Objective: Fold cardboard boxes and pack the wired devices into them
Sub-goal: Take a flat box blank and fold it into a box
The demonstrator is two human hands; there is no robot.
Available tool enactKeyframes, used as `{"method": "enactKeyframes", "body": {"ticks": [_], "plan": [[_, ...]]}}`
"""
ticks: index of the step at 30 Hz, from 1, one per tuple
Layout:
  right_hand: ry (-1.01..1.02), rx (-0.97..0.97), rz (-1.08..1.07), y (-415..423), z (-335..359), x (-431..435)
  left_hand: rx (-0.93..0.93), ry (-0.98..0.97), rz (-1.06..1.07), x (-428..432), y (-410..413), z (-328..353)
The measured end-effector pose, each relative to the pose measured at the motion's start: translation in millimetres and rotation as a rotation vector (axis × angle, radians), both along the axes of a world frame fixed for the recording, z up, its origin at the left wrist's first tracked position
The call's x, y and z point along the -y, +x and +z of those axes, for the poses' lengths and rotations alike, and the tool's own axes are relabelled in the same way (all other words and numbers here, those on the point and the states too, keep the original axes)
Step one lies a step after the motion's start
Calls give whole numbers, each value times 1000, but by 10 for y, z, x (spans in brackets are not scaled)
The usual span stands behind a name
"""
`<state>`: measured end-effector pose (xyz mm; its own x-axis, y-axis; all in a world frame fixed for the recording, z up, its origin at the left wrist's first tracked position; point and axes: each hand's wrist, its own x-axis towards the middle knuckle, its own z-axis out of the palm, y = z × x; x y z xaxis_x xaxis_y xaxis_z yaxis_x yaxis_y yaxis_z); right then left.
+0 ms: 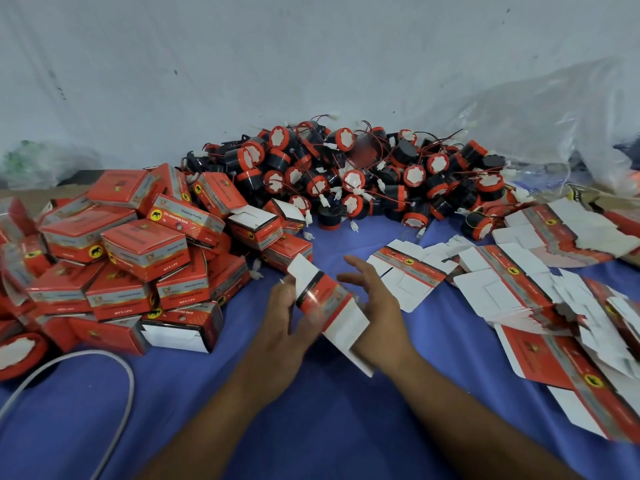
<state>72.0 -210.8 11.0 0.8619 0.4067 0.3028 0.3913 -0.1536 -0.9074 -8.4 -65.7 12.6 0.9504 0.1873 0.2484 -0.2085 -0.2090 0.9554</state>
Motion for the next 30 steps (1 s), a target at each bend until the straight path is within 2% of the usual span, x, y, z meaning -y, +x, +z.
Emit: {"method": "enactKeyframes", "body": {"ticks": [4,9,11,13,16,19,22,27,30], "plan": [[-15,107,172,-71,-1,-53,66,-37,108,0,-37,85],[16,-134,435,-41,108,28,173,34,59,-179,-83,204],[35,-167,513,-15,123,78,213,-34,-49,-208,-114,193],[69,-248,590,9,123,103,186,-202,-132,-202,-112,186],[158,-326,565,6,123,82,15,-469,-85,-185,-94,208],[164,-227,427,-9,93,30,-43,-383,18,-233,-51,134],[146,-177,317,7,84,18,-44,-463,25,-262,-26,66],[67,-221,339,39,92,80,82,-284,78,-219,-30,65],[25,-238,366,22,99,91,82,-176,109,-163,-43,54]]}}
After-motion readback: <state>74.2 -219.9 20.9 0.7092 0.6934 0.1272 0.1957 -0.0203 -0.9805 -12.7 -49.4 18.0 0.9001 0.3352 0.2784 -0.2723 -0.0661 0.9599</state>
